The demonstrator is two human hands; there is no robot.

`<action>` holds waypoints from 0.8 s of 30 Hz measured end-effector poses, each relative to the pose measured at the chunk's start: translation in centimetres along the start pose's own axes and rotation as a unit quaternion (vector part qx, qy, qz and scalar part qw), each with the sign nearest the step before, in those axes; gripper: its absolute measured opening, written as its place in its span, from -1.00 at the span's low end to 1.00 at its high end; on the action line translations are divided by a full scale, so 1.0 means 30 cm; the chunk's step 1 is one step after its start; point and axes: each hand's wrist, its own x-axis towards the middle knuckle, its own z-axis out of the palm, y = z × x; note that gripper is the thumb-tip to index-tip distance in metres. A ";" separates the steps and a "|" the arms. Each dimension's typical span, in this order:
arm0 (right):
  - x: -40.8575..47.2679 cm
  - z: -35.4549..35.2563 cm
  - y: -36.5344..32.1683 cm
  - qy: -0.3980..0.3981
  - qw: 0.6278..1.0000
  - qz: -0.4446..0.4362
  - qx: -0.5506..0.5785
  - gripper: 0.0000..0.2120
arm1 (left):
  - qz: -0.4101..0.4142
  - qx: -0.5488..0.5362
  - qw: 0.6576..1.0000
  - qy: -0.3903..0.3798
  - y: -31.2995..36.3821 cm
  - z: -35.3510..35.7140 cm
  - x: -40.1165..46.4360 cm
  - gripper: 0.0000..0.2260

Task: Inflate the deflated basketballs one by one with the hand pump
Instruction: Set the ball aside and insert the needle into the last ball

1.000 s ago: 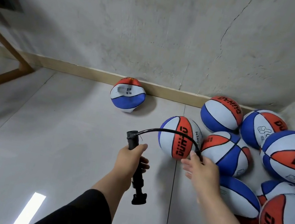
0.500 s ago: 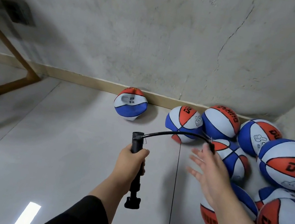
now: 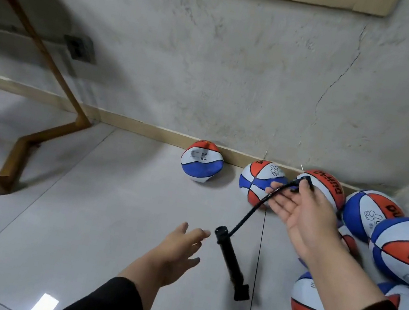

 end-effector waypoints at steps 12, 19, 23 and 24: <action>0.167 0.013 0.116 -0.022 0.980 0.029 -0.196 -0.79 | 0.132 0.535 0.813 0.191 0.486 -0.017 0.180 -0.65; 0.287 0.043 0.217 -0.043 0.967 0.049 -0.245 -0.86 | 0.136 0.560 0.794 0.193 0.477 -0.051 0.372 -0.52; 0.374 0.072 0.270 -0.056 0.966 0.070 -0.244 -0.86 | 0.131 0.576 0.780 0.207 0.477 -0.064 0.499 -0.50; 0.391 0.073 0.281 -0.059 0.965 0.075 -0.245 -0.87 | 0.131 0.576 0.779 0.211 0.478 -0.067 0.531 -0.52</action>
